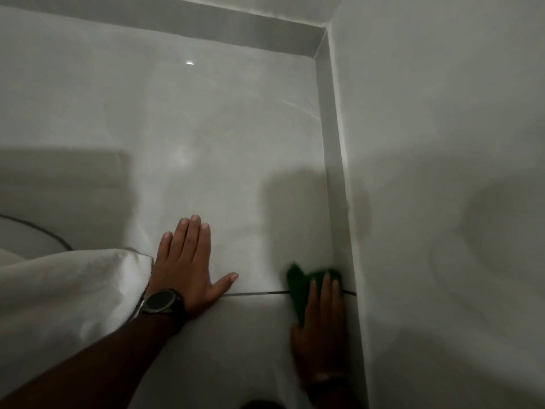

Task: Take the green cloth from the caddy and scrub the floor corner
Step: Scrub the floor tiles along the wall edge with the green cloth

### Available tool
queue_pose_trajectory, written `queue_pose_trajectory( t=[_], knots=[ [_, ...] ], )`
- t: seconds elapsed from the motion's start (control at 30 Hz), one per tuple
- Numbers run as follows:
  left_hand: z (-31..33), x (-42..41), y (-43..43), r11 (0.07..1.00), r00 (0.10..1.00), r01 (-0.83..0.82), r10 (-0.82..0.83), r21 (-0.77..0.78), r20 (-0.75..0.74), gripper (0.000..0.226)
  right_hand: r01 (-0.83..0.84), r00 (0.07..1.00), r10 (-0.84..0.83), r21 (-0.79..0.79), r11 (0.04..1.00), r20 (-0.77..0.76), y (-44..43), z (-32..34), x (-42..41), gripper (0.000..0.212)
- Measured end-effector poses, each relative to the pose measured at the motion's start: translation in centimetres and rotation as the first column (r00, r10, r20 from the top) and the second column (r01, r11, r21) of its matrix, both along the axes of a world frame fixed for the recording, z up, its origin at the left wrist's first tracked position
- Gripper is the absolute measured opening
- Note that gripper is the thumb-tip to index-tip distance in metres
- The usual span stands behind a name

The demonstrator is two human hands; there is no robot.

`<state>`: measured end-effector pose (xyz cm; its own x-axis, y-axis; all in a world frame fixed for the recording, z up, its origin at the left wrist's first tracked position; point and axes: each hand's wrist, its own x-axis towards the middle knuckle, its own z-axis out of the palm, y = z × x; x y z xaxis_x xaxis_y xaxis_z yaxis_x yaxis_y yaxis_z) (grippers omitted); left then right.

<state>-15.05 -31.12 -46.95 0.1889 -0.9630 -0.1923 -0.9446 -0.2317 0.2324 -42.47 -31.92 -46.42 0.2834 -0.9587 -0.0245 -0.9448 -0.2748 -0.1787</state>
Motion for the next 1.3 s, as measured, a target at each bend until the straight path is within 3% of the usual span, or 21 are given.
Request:
queue_pose_trajectory(
  t=[0.13, 0.27, 0.33, 0.5, 0.67, 0.83, 0.97, 1.13, 1.2, 1.3],
  knots=[
    [0.0, 0.0, 0.2, 1.000, 1.000, 0.005, -0.005, -0.003, 0.004, 0.109, -0.092, 0.981, 0.075, -0.086, 0.992, -0.181, 9.0, -2.1, -6.3, 0.059],
    [0.1, 0.1, 0.1, 1.000, 1.000, 0.006, -0.006, -0.002, 0.001, 0.109, -0.145, 0.961, 0.097, -0.172, 0.974, -0.259, 9.2, -2.9, -7.4, 0.055],
    [-0.1, 0.1, 0.2, 1.000, 1.000, 0.007, -0.007, -0.003, 0.007, 0.109, -0.162, 0.973, 0.128, -0.170, 0.972, -0.192, 8.5, -2.8, -6.4, 0.056],
    [-0.2, 0.0, 0.0, 1.000, 1.000, 0.006, -0.006, -0.005, 0.020, 0.110, -0.079, 0.980, 0.075, 0.017, 0.997, 0.185, 0.3, -0.6, -0.9, 0.071],
    [-0.2, -0.1, 0.0, 1.000, 1.000, 0.005, -0.004, -0.014, 0.019, 0.110, -0.009, 0.983, -0.006, 0.079, 0.997, 0.183, -10.7, 0.2, 4.7, 0.079],
    [-0.2, -0.1, 0.1, 1.000, 1.000, 0.002, -0.001, -0.031, 0.027, 0.110, -0.054, 0.995, 0.046, 0.087, 0.995, 0.091, -22.0, 1.0, 9.3, 0.080],
    [-0.3, -0.1, 0.0, 0.999, 1.000, 0.000, 0.001, -0.039, 0.031, 0.109, -0.123, 0.987, 0.134, 0.111, 0.986, -0.089, -27.2, 1.0, 11.1, 0.076],
    [-0.3, -0.1, 0.0, 1.000, 1.000, -0.001, 0.001, -0.027, 0.026, 0.109, -0.217, 0.960, 0.227, 0.075, 0.973, -0.166, -26.7, 2.0, 10.4, 0.058],
    [-0.3, 0.0, 0.0, 1.000, 1.000, -0.005, 0.005, -0.022, 0.016, 0.110, -0.245, 0.949, 0.253, 0.065, 0.967, -0.190, -24.4, 1.9, 9.4, 0.061],
    [-0.1, 0.0, 0.1, 1.000, 1.000, -0.001, 0.001, -0.018, 0.011, 0.109, -0.218, 0.932, 0.254, 0.160, 0.963, -0.259, -19.1, 2.2, 6.9, 0.059]
  ],
)
